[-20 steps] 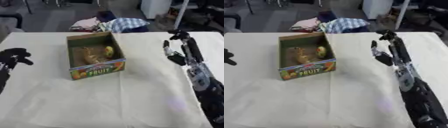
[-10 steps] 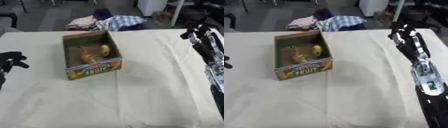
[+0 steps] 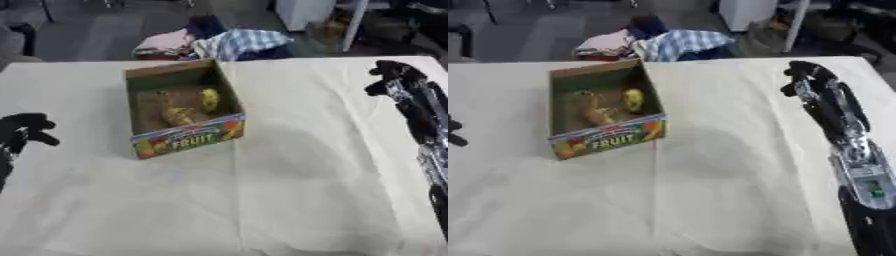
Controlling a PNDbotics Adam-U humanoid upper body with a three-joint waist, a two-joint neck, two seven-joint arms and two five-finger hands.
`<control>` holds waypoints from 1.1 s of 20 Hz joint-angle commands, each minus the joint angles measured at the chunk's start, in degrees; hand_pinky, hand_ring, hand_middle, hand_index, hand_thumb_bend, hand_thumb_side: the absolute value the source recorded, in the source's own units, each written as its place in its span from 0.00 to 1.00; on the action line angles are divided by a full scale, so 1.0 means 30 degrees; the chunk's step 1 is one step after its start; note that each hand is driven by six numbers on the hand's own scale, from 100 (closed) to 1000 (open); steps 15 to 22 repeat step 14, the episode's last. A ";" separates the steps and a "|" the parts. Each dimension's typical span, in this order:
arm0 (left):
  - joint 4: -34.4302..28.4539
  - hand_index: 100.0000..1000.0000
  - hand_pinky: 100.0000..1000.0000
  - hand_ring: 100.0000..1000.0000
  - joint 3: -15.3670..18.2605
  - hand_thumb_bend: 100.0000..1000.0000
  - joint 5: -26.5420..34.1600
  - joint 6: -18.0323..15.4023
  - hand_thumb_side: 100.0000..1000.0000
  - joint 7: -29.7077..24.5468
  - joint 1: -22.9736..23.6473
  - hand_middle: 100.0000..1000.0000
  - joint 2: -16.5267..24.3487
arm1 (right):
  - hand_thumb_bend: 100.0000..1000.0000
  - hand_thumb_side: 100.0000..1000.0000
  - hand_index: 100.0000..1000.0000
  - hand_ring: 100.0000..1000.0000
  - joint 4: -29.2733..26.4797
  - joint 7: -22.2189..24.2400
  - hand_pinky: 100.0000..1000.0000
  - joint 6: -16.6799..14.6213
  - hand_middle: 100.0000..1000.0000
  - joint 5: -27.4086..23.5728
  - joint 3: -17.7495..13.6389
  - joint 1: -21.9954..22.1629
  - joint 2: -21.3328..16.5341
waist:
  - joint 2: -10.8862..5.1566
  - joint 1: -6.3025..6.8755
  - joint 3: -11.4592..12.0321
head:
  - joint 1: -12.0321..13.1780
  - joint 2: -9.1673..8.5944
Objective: Pick up objects on the table and place them in the box.
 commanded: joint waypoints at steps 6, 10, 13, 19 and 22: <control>-0.0118 0.75 1.00 0.56 0.0184 0.17 0.0019 -0.0016 0.85 0.0323 -0.0024 0.62 0.0022 | 0.00 0.64 0.80 0.56 -0.0415 0.0349 0.61 0.0049 0.66 -0.0485 -0.0127 0.0000 -0.0091 | -0.0083 0.0019 -0.0022 | 0.0073 0.0094; -0.0114 0.75 1.00 0.56 0.0203 0.17 0.0012 -0.0007 0.85 0.0407 -0.0018 0.62 -0.0011 | 0.00 0.64 0.80 0.56 -0.0459 0.0420 0.61 0.0102 0.66 -0.0534 -0.0112 0.0030 -0.0014 | -0.0062 0.0021 -0.0028 | 0.0081 0.0094; -0.0082 0.75 1.00 0.56 0.0205 0.17 -0.0011 0.0014 0.85 0.0432 0.0039 0.61 -0.0086 | 0.00 0.64 0.80 0.56 -0.0490 0.0532 0.61 0.0141 0.66 -0.0561 -0.0065 0.0080 0.0071 | -0.0056 0.0034 -0.0027 | 0.0069 0.0094; -0.0070 0.75 1.00 0.56 0.0198 0.17 -0.0021 0.0025 0.85 0.0430 0.0038 0.61 -0.0086 | 0.00 0.63 0.80 0.56 -0.0490 0.0554 0.61 0.0155 0.66 -0.0564 -0.0069 0.0085 0.0085 | -0.0053 0.0031 -0.0024 | 0.0050 0.0094; -0.0070 0.75 1.00 0.56 0.0198 0.17 -0.0021 0.0025 0.85 0.0430 0.0038 0.61 -0.0086 | 0.00 0.63 0.80 0.56 -0.0490 0.0554 0.61 0.0155 0.66 -0.0564 -0.0069 0.0085 0.0085 | -0.0053 0.0031 -0.0024 | 0.0050 0.0094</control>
